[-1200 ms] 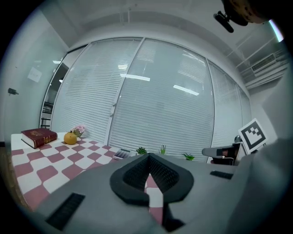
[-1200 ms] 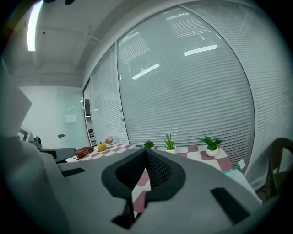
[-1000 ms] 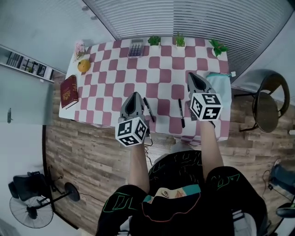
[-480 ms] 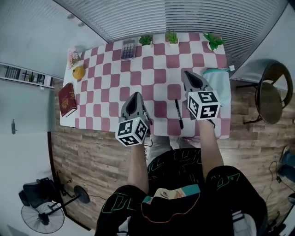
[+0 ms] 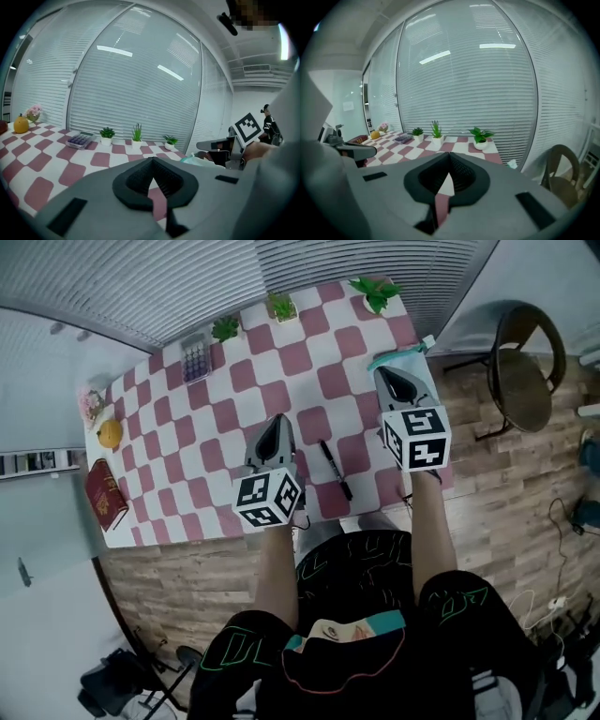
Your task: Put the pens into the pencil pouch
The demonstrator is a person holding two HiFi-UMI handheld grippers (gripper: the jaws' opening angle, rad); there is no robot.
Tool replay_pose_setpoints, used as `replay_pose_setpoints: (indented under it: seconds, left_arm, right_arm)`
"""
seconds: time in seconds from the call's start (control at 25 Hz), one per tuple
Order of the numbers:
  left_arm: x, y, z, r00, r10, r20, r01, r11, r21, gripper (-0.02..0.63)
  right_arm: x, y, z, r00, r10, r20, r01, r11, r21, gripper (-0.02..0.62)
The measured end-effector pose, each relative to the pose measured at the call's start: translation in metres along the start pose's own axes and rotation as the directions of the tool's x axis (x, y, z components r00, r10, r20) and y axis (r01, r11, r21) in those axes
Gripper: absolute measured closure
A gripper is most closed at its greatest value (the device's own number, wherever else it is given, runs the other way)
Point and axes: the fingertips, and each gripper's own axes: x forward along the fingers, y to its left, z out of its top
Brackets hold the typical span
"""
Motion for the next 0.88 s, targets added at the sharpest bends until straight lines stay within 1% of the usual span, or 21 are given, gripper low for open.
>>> replay_pose_setpoints:
  seconds: [0.08, 0.16, 0.24, 0.32, 0.48, 0.6, 0.72, 0.8, 0.88]
  left_arm:
    - [0.011, -0.008, -0.007, 0.999, -0.04, -0.03, 0.04, 0.999, 0.008, 0.606]
    - [0.016, -0.01, -0.009, 0.996, -0.069, -0.048, 0.068, 0.998, -0.005, 0.607]
    - [0.019, -0.011, -0.006, 0.995, -0.092, -0.049, 0.091, 0.996, -0.017, 0.607]
    - [0.024, -0.011, -0.004, 0.992, -0.108, -0.058, 0.108, 0.994, -0.007, 0.606]
    - [0.03, -0.01, -0.012, 0.988, -0.13, -0.087, 0.13, 0.991, -0.006, 0.607]
    - [0.03, -0.007, -0.019, 0.985, -0.137, -0.102, 0.136, 0.99, -0.02, 0.606]
    - [0.028, -0.004, -0.019, 0.985, -0.141, -0.098, 0.138, 0.99, -0.031, 0.606]
    - [0.027, -0.003, -0.017, 0.986, -0.141, -0.086, 0.138, 0.99, -0.039, 0.606]
    - [0.025, -0.002, -0.017, 0.988, -0.138, -0.076, 0.134, 0.99, -0.052, 0.606]
  right_arm:
    - [0.003, -0.018, -0.007, 0.999, -0.037, -0.036, 0.036, 0.999, -0.014, 0.594]
    - [0.007, -0.03, -0.017, 0.994, -0.062, -0.089, 0.057, 0.997, -0.053, 0.593]
    - [0.011, -0.035, -0.03, 0.983, -0.081, -0.162, 0.057, 0.987, -0.148, 0.594]
    - [0.016, -0.039, -0.04, 0.969, -0.098, -0.226, 0.04, 0.969, -0.246, 0.594]
    - [0.024, -0.054, -0.05, 0.943, -0.147, -0.299, 0.036, 0.937, -0.346, 0.592]
    - [0.032, -0.064, -0.058, 0.922, -0.163, -0.351, 0.023, 0.929, -0.37, 0.592]
    - [0.041, -0.072, -0.068, 0.905, -0.182, -0.386, 0.013, 0.916, -0.402, 0.591]
    - [0.045, -0.076, -0.074, 0.897, -0.188, -0.401, 0.0, 0.906, -0.424, 0.591]
    - [0.05, -0.077, -0.081, 0.893, -0.173, -0.416, -0.017, 0.91, -0.414, 0.581]
